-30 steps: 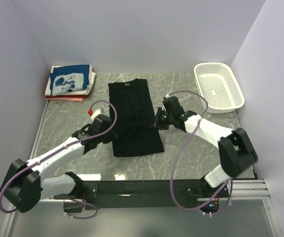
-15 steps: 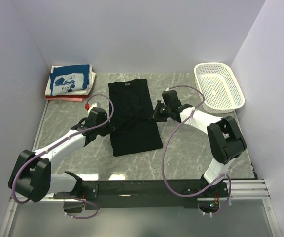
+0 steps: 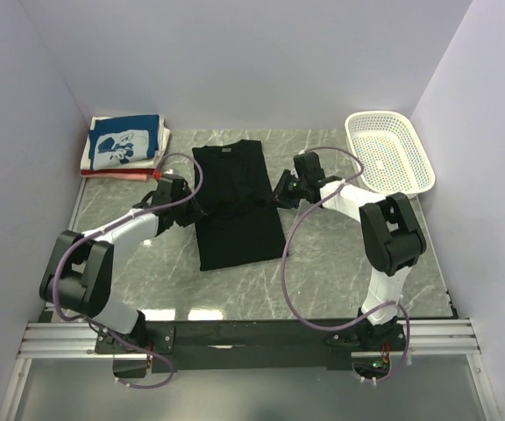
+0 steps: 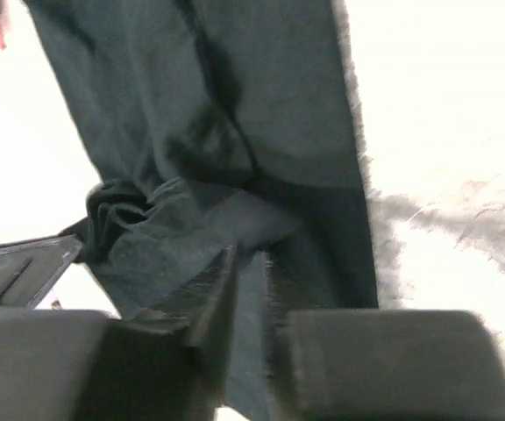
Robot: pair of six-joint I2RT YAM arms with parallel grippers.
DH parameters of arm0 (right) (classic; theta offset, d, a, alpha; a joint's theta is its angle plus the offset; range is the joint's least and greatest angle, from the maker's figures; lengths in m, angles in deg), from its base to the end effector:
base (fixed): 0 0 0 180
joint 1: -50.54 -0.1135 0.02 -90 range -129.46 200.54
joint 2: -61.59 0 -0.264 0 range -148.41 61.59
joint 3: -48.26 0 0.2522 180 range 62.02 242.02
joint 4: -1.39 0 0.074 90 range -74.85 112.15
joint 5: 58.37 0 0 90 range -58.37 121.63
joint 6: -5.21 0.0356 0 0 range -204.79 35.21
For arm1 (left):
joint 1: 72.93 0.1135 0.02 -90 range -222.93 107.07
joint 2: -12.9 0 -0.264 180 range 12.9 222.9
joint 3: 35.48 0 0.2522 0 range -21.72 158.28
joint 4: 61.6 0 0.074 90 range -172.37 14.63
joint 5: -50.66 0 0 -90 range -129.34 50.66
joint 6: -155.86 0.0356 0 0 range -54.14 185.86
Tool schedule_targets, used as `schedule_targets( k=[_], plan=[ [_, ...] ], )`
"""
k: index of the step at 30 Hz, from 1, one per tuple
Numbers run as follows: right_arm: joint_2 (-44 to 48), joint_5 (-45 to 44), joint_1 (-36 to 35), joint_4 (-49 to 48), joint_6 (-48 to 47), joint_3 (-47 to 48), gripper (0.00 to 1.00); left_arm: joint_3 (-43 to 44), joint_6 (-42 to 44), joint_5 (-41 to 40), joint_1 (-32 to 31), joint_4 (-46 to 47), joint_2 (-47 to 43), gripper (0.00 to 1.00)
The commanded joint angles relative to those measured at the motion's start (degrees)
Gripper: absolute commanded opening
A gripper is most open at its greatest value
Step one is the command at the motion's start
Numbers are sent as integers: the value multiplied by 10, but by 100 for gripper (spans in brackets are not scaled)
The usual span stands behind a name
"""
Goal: Fold and stack the t-shirts
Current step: Fold the tshirt
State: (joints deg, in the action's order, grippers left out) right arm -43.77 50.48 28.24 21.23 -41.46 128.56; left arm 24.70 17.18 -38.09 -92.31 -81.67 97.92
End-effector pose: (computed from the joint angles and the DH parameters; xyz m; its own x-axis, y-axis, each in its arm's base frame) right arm 0.3608 0.1604 0.1852 -0.8668 0.3464 -0.3588 0.0329 0.7575 0.6520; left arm 0.2861 -0.1015 0.1932 -0.6998 -0.5498 -0.4560 -0.2715 0.7953 -0.5421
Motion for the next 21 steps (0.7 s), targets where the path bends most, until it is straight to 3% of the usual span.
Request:
schedule_targets(
  k=[1, 4, 8, 12, 19, 21],
  plan=[
    [-24, 17, 10, 0, -24, 68, 29, 36, 22, 31, 20, 23, 13, 42],
    [-1, 8, 16, 16, -33, 61, 45, 38, 27, 19, 28, 21, -20, 66],
    [54, -19, 16, 28, -50, 25, 50, 37, 27, 5, 28, -12, -74, 67],
    [129, -29, 5, 18, -53, -72, 50, -38, 5, 16, 25, -8, -135, 60],
    [188, -29, -46, -9, -40, -169, 47, -106, -30, 42, -27, 52, -158, 28],
    [202, -38, -55, -16, -37, -197, 47, -125, -43, 43, -51, 60, -155, 24]
  ],
)
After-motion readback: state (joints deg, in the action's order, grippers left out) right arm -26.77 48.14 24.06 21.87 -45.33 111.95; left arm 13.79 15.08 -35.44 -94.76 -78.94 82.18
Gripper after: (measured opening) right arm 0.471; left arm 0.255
